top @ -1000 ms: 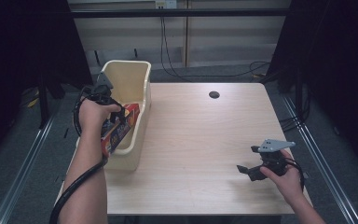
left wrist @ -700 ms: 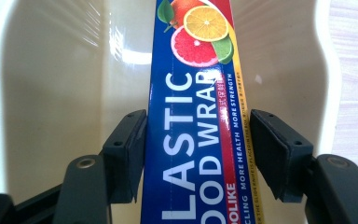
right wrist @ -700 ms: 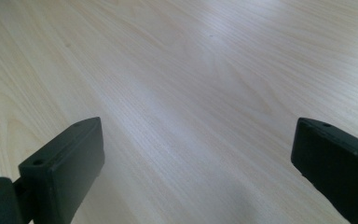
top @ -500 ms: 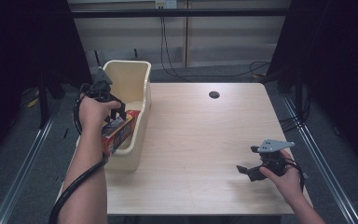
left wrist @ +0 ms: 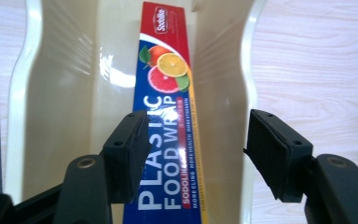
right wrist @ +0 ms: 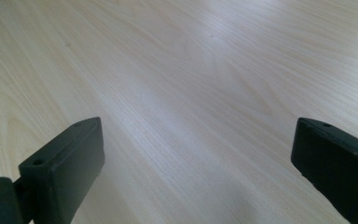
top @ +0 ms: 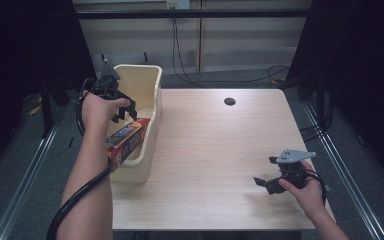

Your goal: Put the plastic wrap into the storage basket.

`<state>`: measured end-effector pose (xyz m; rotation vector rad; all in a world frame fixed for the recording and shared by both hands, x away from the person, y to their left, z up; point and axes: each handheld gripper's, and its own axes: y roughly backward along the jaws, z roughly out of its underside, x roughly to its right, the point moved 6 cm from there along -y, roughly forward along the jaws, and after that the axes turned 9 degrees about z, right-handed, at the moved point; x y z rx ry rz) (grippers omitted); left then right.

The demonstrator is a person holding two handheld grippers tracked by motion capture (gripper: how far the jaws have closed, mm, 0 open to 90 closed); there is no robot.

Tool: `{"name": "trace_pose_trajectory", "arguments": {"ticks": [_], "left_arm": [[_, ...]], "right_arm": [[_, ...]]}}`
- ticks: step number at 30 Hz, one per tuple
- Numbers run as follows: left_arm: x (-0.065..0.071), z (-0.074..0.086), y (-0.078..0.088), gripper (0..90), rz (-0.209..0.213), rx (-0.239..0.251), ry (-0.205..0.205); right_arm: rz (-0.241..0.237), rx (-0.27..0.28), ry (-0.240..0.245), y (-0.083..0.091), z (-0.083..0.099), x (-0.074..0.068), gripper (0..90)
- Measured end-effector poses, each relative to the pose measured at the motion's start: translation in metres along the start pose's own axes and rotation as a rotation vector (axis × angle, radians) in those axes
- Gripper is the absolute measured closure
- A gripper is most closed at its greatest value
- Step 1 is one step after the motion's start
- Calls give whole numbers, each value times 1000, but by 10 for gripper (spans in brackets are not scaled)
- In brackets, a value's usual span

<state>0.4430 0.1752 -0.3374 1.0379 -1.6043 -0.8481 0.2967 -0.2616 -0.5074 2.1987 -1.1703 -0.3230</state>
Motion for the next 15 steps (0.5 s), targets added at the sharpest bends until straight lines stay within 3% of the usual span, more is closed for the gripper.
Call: {"name": "trace_pose_trajectory", "arguments": {"ticks": [15], "left_arm": [[23, -3, -2, 293, 68, 40, -94]], "right_arm": [[8, 2, -3, 2, 0, 1, 25]]}}
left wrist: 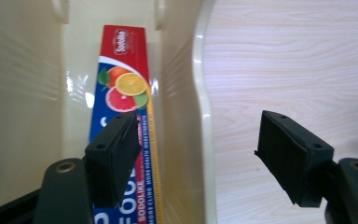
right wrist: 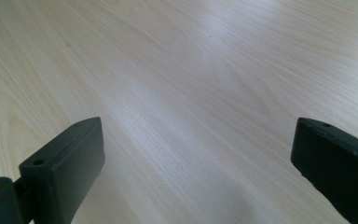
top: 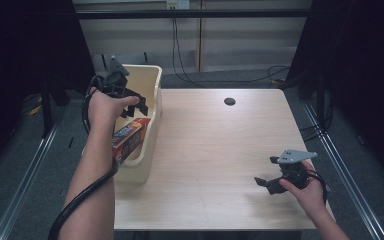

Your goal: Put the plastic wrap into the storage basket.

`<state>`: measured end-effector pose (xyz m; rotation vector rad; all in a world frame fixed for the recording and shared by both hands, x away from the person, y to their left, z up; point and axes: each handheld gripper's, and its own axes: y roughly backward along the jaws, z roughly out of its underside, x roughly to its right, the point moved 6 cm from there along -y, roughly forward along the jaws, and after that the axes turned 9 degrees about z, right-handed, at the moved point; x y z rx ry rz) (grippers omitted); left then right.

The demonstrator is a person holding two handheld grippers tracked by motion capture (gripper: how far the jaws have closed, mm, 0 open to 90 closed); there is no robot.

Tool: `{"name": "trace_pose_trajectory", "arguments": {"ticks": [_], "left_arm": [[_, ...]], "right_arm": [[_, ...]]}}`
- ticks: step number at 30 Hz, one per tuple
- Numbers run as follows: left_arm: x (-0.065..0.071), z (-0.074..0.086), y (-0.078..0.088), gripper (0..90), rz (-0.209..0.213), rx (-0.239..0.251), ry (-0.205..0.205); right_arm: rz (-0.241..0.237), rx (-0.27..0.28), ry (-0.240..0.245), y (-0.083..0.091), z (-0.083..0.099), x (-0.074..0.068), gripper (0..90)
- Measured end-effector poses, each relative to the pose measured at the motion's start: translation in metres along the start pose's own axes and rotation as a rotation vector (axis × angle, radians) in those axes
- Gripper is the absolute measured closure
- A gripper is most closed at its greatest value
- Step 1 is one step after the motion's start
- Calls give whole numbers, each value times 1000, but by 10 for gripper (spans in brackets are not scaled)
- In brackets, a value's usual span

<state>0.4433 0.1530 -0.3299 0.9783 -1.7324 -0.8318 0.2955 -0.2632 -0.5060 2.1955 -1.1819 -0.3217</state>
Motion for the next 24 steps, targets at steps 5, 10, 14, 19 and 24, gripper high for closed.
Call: {"name": "trace_pose_trajectory", "arguments": {"ticks": [5, 10, 14, 19, 24], "left_arm": [[9, -2, -1, 256, 18, 3, -36], [19, -3, -3, 230, 26, 7, -61], [26, -3, -7, 215, 39, 2, -74], [37, -2, -14, 188, 61, -7, -110], [46, -3, -19, 168, 81, -1, -137]], "right_arm": [[-1, -2, -1, 0, 0, 0, 26], [-4, -1, 0, 1, 0, 0, 26], [-1, -1, -1, 1, 0, 0, 26], [-1, 0, -1, 1, 0, 0, 26], [-2, 0, 0, 1, 0, 0, 26]]}}
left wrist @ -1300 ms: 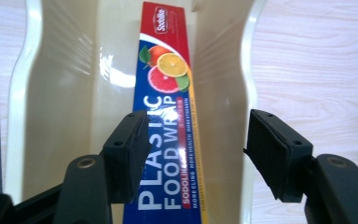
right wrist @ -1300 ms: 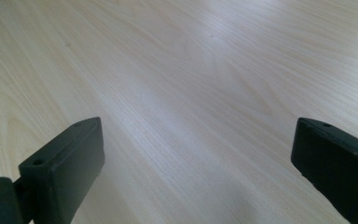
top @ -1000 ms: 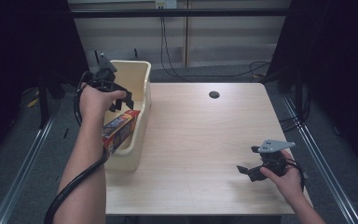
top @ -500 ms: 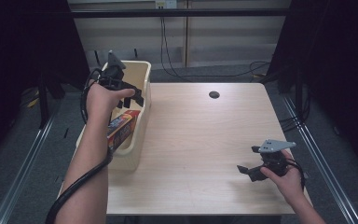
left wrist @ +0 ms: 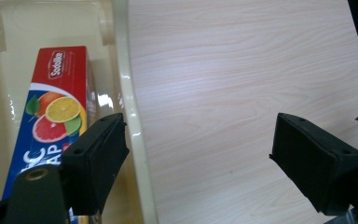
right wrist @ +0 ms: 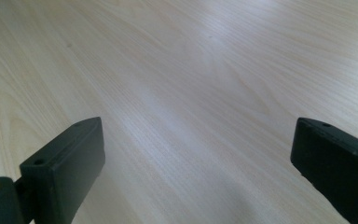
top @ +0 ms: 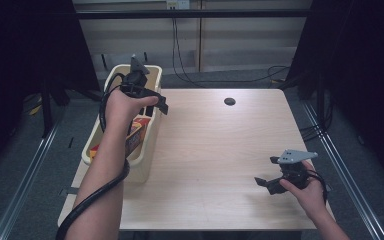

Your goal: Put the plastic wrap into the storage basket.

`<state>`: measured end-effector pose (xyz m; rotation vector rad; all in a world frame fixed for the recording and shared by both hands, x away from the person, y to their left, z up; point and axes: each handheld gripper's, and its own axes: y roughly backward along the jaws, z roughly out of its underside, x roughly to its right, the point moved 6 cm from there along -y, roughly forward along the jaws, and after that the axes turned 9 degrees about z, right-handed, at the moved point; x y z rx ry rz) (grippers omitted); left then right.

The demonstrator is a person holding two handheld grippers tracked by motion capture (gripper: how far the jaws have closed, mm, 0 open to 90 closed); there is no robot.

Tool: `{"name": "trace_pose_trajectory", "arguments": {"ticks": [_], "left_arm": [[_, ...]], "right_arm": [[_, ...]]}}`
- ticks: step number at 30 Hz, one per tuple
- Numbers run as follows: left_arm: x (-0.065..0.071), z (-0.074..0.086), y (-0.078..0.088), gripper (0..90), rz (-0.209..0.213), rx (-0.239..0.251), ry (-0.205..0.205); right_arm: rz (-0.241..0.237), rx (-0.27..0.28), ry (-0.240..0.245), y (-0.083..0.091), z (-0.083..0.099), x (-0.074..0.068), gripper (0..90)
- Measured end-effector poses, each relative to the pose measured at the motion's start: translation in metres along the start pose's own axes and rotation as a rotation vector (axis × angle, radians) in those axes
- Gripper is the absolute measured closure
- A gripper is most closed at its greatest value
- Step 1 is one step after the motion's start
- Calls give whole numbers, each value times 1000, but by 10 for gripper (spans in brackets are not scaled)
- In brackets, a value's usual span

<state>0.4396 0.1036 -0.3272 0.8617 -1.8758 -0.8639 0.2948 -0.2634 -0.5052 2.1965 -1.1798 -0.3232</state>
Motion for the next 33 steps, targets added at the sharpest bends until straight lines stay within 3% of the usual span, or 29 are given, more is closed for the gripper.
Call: {"name": "trace_pose_trajectory", "arguments": {"ticks": [15, 18, 33], "left_arm": [[24, -2, -18, 125, 50, 1, -86], [29, -3, -22, 121, 65, 16, -79], [51, -2, -47, 85, 110, 4, -152]], "right_arm": [[-6, -8, 7, -2, 0, -2, 27], [-4, -8, 8, -1, 0, -2, 27], [-13, -10, 10, -3, 0, -4, 26]]}}
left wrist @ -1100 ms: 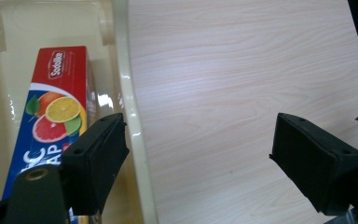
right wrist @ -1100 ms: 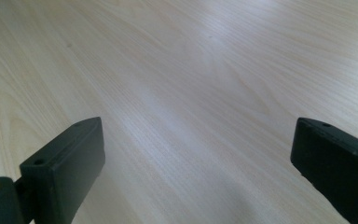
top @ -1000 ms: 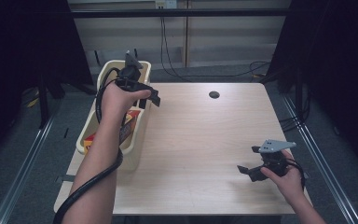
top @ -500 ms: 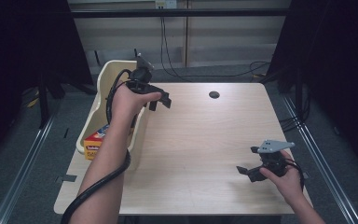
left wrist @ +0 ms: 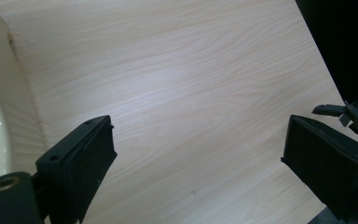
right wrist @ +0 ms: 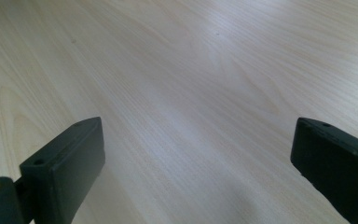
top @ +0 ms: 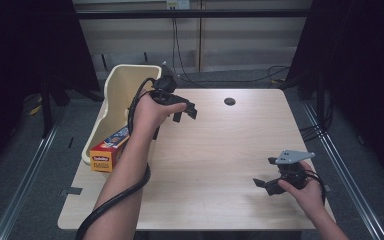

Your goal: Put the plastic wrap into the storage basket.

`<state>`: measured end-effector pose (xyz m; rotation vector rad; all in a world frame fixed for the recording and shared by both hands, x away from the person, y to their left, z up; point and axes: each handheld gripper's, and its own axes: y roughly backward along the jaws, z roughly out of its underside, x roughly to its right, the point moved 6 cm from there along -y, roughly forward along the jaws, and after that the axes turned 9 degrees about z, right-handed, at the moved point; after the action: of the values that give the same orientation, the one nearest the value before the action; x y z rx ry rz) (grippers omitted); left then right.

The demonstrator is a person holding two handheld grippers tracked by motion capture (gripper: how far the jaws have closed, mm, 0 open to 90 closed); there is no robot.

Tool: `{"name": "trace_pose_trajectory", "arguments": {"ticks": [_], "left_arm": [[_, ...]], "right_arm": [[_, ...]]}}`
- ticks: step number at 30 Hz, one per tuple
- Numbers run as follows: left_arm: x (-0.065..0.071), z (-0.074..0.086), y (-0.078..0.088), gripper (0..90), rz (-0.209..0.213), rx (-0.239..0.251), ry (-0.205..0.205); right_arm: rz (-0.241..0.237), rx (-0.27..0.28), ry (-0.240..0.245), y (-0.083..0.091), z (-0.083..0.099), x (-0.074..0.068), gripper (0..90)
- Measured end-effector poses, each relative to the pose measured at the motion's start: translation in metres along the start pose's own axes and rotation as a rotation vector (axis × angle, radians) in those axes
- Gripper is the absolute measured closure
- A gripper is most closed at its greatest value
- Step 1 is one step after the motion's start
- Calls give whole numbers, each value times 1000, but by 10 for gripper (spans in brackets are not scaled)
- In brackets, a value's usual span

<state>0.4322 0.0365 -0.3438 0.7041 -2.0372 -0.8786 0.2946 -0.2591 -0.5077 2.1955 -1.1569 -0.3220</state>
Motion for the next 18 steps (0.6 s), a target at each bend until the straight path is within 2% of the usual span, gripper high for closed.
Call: {"name": "trace_pose_trajectory", "arguments": {"ticks": [4, 10, 14, 18], "left_arm": [[3, 1, -5, 83, -3, -7, -20], [13, 5, -20, 81, 32, -16, -51], [15, 7, -27, 81, 33, -22, -55], [20, 12, -36, 83, 57, -27, -69]], "right_arm": [[-2, 1, 2, 0, 0, 0, 26], [-5, -1, 1, 0, 0, 0, 26], [-5, -2, 1, 0, 0, -1, 26], [-5, 0, 2, 0, 0, 0, 27]]}}
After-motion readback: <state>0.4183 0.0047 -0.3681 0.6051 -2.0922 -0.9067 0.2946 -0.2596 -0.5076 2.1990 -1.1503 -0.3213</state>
